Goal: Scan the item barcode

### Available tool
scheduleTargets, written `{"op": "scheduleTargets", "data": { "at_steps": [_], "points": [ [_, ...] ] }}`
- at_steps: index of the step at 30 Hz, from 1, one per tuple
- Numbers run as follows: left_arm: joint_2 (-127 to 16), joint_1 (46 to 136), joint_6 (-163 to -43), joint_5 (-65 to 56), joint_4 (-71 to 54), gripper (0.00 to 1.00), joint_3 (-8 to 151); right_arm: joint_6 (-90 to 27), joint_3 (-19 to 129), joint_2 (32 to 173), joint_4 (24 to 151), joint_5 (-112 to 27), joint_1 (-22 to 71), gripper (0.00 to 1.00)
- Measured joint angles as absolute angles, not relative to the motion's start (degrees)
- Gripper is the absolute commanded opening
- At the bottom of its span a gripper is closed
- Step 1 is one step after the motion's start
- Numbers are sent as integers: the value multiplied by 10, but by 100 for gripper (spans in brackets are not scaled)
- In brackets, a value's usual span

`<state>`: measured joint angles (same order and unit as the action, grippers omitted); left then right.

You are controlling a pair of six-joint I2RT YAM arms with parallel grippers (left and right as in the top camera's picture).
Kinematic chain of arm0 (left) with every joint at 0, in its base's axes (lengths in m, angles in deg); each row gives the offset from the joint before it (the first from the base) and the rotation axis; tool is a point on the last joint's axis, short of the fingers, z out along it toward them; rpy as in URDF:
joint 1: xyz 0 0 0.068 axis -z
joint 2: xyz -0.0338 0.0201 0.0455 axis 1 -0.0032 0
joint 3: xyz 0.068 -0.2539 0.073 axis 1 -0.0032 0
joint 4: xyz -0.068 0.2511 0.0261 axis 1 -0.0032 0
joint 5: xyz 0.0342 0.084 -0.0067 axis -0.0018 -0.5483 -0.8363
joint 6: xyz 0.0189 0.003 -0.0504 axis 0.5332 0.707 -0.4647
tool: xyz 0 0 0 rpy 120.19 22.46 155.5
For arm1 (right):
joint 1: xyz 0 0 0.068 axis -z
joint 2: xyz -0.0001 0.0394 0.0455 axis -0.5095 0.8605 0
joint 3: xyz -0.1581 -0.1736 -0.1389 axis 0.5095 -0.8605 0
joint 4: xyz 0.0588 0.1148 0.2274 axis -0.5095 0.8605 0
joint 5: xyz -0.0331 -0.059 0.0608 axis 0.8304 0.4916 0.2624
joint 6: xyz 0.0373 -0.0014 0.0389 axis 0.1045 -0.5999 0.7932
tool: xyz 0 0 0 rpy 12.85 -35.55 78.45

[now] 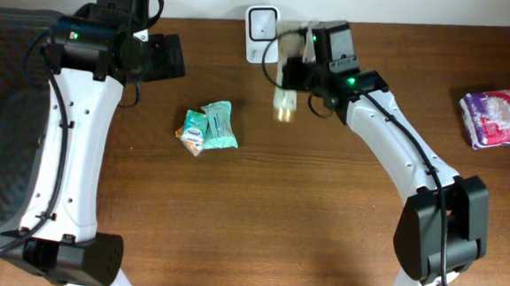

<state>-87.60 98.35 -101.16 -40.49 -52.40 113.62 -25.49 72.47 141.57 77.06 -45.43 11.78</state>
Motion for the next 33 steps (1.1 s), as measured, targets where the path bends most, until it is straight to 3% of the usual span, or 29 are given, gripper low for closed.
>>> {"op": "scheduleTargets", "data": {
  "at_steps": [12,23,33],
  "points": [
    [-876,983,-1012,-405,-524,99,1136,-200,728,1440,588,-411,126,4],
    [-876,983,-1012,-405,-524,99,1136,-219,988,1684,590,-396,134,4],
    [-876,983,-1012,-405,-524,99,1136,-226,1005,1720,526,-366,106,4]
  ]
}}
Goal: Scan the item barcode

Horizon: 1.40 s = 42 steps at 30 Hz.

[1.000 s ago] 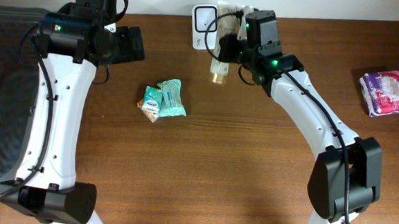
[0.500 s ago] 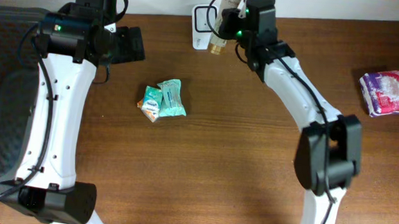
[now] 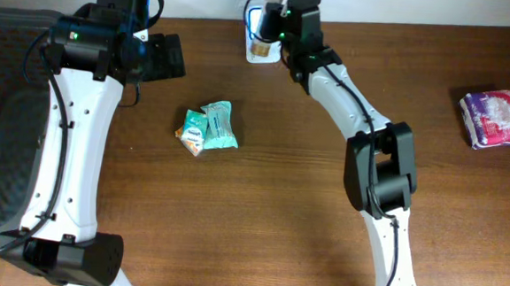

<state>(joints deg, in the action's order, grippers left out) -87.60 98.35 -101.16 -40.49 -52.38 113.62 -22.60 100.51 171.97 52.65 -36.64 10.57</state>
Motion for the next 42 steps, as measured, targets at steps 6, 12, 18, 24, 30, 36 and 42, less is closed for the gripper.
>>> {"op": "scheduleTargets", "data": {
  "at_steps": [6,12,18,24,30,36,42],
  "points": [
    [-876,983,-1012,-405,-524,99,1136,-117,1005,1720,529,-331,89,4],
    [-876,983,-1012,-405,-524,99,1136,-82,1007,1720,585,-276,98,4],
    [-876,983,-1012,-405,-524,99,1136,-81,1007,1722,594,-277,112,4],
    [-876,983,-1012,-405,-524,99,1136,-82,1008,1662,759,-244,164,4],
    [-876,983,-1012,-405,-524,99,1136,-188,1029,1537,1000,-185,342,4],
    [-876,983,-1012,-405,-524,99,1136,-432,1008,1562,1160,-194,447,9],
    [-876,983,-1012,-405,-524,99,1136,-513,974,1580,1165,-195,515,86]
  ]
}}
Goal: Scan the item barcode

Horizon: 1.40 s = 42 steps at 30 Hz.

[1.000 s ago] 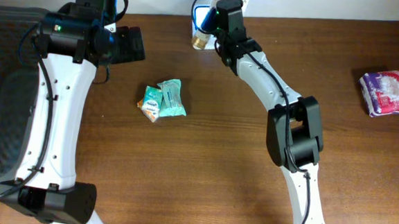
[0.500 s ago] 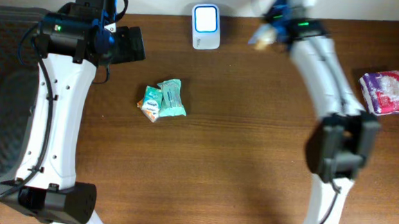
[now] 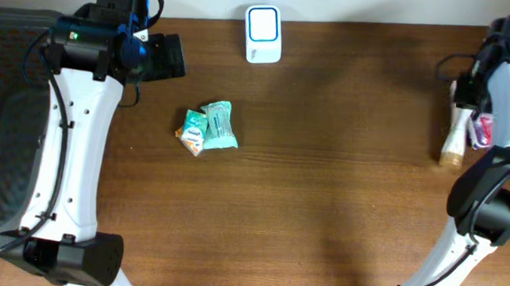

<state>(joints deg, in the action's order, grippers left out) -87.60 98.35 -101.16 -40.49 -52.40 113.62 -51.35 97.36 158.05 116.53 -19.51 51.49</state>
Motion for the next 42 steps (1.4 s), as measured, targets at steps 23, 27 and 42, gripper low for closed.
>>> {"op": "scheduleTargets", "data": {
  "at_steps": [23,27,42],
  "points": [
    [-876,983,-1012,-405,-524,99,1136,-306,978,1464,1306,-438,193,99],
    [-876,983,-1012,-405,-524,99,1136,-306,978,1464,1305,-416,246,99],
    [-876,983,-1012,-388,-524,99,1136,-306,978,1464,1309,-392,346,99]
  ]
}}
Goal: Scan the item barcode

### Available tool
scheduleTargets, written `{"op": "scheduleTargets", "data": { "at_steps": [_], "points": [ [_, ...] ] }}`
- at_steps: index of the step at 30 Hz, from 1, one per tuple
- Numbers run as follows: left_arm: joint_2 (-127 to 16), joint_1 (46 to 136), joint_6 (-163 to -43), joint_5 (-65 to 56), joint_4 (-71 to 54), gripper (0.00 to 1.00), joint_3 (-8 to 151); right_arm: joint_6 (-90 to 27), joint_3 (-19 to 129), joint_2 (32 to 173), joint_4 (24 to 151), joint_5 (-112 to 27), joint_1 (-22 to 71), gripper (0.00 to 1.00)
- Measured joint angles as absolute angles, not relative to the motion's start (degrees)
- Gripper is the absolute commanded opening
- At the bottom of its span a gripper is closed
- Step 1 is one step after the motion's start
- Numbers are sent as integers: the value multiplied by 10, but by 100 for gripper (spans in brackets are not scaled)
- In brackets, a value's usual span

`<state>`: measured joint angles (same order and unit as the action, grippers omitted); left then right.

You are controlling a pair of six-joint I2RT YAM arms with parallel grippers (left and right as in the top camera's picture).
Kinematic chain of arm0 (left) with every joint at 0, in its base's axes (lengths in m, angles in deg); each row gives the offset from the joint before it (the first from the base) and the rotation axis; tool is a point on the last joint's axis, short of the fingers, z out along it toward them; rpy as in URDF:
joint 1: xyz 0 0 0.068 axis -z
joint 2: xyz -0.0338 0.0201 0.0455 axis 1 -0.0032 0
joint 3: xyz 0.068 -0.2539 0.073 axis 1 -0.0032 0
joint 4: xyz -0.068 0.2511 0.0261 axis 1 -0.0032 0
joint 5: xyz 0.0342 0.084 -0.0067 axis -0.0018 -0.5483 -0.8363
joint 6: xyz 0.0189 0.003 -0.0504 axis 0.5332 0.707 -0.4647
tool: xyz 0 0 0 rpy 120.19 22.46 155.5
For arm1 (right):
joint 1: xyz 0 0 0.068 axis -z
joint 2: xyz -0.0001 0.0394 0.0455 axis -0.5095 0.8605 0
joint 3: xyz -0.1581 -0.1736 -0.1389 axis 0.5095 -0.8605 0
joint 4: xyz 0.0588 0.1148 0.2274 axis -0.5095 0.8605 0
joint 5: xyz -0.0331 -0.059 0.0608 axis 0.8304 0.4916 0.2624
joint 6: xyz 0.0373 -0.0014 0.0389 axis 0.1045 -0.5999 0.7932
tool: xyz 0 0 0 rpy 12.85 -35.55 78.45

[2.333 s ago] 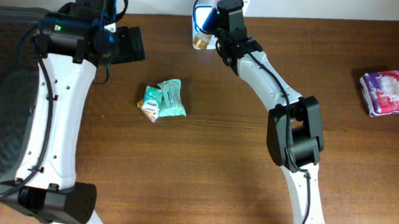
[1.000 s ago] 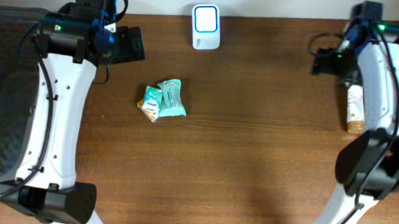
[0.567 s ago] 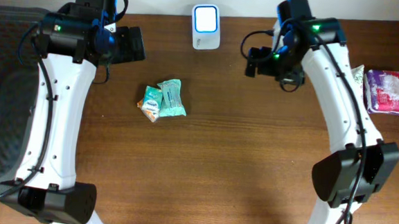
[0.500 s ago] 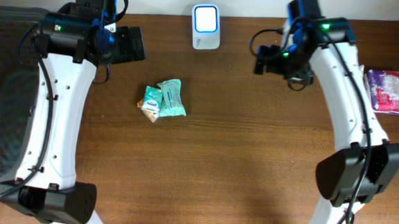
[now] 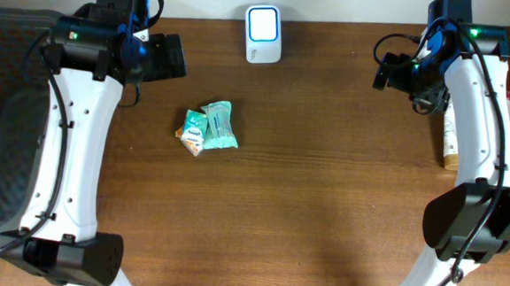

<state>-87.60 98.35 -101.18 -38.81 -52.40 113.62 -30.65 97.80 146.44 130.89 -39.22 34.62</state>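
Observation:
The white barcode scanner [image 5: 264,24] stands at the table's back edge, its blue-lit face up. A pale tube with a tan cap [image 5: 452,130] lies on the table at the right, next to the right arm. My right gripper [image 5: 389,73] hangs left of the tube, apart from it, holding nothing and apparently open. A bunch of teal packets [image 5: 210,127] lies left of centre. My left gripper [image 5: 177,58] hovers up and to the left of the packets, open and empty.
A pink and white package lies at the right edge, partly hidden by the right arm. A dark mat covers the far left. Brown table [image 5: 322,209] stretches across the front.
The right gripper has let go of the tube and now sits further left, toward the table's middle. The tube lies beside the pink package. The left arm has not moved.
The right gripper first held the tube just right of the scanner, then held it right at the scanner's face. Later it had the tube at the far right by the pink package. Now the tube rests there and the gripper is clear of it.

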Motion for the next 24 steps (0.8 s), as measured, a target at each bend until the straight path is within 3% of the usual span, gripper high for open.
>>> {"op": "scheduleTargets", "data": {
  "at_steps": [7,12,17,24],
  "points": [
    [-877,998,-1005,-171,-485,99,1136,-307,978,1464,1309,-392,346,99],
    [-932,1097,-997,-207,-489,99,1137,-307,978,1464,1309,-392,346,99],
    [-1007,1126,-1038,-281,-518,100,1137,-306,978,1464,1309,-392,346,99],
    [-1118,1133,-1097,-315,-524,84,1137,-306,978,1464,1309,-392,346,99]
  ]
}}
